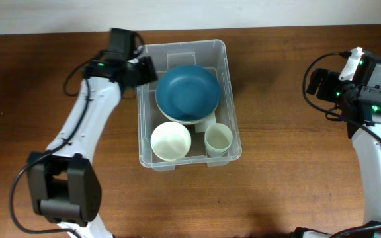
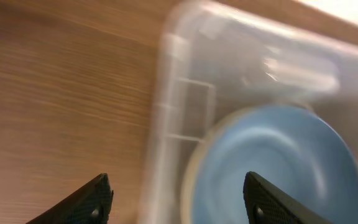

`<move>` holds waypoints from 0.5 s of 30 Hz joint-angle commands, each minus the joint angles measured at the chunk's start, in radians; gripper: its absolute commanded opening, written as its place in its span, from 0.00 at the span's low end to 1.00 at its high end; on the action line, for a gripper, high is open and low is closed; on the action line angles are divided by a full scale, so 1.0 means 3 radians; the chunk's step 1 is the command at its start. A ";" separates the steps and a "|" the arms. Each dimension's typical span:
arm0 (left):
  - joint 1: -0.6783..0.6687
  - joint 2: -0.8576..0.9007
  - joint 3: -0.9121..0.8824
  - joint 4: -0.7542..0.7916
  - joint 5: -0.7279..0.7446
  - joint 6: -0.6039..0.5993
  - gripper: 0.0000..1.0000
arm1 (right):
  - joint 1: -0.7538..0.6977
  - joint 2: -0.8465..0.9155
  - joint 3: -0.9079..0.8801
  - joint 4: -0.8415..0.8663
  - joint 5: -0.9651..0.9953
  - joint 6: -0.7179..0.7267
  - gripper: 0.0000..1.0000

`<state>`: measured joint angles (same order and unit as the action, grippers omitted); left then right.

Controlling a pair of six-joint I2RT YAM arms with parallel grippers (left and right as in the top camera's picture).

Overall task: Pack container
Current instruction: 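Lower the blue plate onto the cream plates and release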

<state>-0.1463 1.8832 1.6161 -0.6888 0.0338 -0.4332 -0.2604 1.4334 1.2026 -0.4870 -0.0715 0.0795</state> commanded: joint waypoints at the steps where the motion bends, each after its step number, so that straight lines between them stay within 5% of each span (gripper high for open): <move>1: 0.0290 -0.0108 0.0058 -0.0008 -0.0013 0.0056 0.70 | -0.0009 -0.0038 0.0038 0.0009 0.0005 0.0024 0.99; 10: 0.0765 -0.0108 0.0058 0.0001 0.0146 0.0095 0.78 | -0.0009 -0.0038 0.0038 0.0010 0.0005 0.0024 0.99; 15: 0.0813 -0.0108 0.0057 0.0137 -0.0080 0.0645 0.87 | -0.0009 -0.0038 0.0038 0.0009 0.0005 0.0024 0.99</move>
<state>0.0872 1.8812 1.6161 -0.6750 0.0494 -0.3820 -0.2604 1.4334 1.2026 -0.4870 -0.0715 0.0792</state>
